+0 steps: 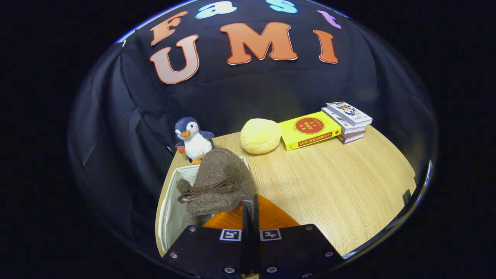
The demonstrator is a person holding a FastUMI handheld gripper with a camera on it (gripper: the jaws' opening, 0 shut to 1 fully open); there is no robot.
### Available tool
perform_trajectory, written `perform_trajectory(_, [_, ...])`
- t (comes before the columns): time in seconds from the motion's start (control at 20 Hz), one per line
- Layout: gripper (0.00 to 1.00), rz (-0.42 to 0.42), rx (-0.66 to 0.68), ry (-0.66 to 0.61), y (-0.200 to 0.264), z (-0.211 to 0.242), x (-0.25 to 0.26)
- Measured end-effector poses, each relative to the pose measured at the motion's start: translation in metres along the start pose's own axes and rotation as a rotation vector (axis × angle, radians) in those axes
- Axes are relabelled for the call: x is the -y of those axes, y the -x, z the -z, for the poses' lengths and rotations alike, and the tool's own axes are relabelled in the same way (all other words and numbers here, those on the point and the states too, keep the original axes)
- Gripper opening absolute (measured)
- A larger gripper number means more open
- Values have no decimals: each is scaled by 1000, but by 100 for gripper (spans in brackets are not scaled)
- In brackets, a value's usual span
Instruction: Open the storage box then place both shoes into the box .Put the left shoe in first, then the right shoe, with the right side of both shoes facing outward in a uniform manner.
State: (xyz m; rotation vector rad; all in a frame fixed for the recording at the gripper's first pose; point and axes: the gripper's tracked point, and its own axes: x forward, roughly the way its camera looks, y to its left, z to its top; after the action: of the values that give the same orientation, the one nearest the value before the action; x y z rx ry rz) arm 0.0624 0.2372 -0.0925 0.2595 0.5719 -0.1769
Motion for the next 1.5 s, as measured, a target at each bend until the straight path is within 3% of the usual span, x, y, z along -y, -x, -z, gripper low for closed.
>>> perform_trajectory(0.45, [3,26,35,12,-12,2,-7])
perform_trajectory(0.5, [6,13,17,9,-13,8,-13])
perform_trajectory(0.55, [17,4,-2,7,-13,14,-16])
perform_trajectory(0.65, [26,10,-3,18,-10,14,-13])
perform_trajectory(1.05, [58,-19,17,14,6,10,-15])
perform_trajectory(1.2, [59,-11,50,20,17,-2,-6])
perform_trajectory(1.5, [74,13,115,48,42,-31,27])
